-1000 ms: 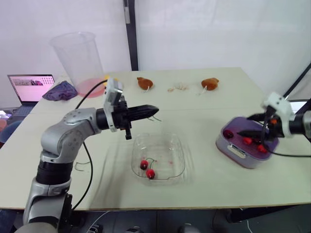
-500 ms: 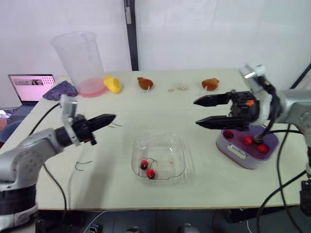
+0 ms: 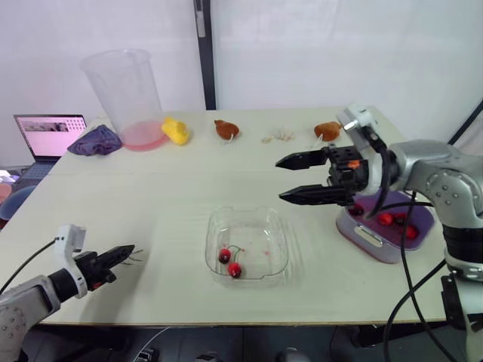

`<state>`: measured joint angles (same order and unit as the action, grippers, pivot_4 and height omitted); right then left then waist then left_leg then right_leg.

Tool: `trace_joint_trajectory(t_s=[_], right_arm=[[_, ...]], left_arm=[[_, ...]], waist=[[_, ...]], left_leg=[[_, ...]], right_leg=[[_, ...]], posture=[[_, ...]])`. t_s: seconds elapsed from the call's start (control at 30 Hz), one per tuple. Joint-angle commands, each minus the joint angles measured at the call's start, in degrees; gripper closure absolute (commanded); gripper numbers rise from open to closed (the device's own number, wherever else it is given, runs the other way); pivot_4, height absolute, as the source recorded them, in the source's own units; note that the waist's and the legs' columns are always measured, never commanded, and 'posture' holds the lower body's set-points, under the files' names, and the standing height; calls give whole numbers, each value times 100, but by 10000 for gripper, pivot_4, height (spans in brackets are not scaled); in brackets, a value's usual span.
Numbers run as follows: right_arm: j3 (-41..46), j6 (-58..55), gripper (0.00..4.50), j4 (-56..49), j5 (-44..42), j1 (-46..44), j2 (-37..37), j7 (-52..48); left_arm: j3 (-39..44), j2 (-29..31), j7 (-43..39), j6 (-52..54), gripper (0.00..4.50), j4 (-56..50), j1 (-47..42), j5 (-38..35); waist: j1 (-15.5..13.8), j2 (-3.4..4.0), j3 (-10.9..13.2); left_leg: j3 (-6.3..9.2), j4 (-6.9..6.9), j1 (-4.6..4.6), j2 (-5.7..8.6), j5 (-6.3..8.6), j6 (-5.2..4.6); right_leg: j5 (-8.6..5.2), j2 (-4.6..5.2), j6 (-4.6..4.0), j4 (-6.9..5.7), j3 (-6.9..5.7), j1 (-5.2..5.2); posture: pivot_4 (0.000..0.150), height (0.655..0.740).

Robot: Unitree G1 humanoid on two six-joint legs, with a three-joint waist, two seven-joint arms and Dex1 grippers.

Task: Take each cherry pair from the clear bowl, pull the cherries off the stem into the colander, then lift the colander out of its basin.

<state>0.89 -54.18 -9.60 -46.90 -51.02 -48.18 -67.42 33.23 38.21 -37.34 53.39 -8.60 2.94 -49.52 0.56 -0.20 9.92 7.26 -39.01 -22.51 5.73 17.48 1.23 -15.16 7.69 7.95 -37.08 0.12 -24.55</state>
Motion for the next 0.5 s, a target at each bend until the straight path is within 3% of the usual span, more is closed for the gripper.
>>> trace_joint_trajectory(t_s=[0.03,0.2,0.4,0.5], right_arm=[[122,3,0,-21,-78,-43,-28,-87],[85,18,0,21,-19,5,10,-78],[53,56,0,-63,151,252,-3,118],[87,212,0,-270,266,439,-70,146]], left_arm=[[289,123,119,-103,26240,2,-52,-20],[656,215,106,-243,994,27,-276,-187],[838,552,-157,-481,406,-99,-846,-408],[485,892,-621,-426,406,-497,-1119,-585]], waist=[[-1,0,0],[4,-1,0],[-19,-2,-1],[-12,-2,-1]], left_leg=[[0,0,0,0,0,0],[0,0,0,0,0,0],[0,0,0,0,0,0],[0,-1,-1,1,0,0]], right_leg=[[0,0,0,0,0,0],[0,0,0,0,0,0],[0,1,0,1,0,0],[0,2,0,1,0,1]], posture=[[1500,7400],[1500,7400],[1500,7400],[1500,7400]])
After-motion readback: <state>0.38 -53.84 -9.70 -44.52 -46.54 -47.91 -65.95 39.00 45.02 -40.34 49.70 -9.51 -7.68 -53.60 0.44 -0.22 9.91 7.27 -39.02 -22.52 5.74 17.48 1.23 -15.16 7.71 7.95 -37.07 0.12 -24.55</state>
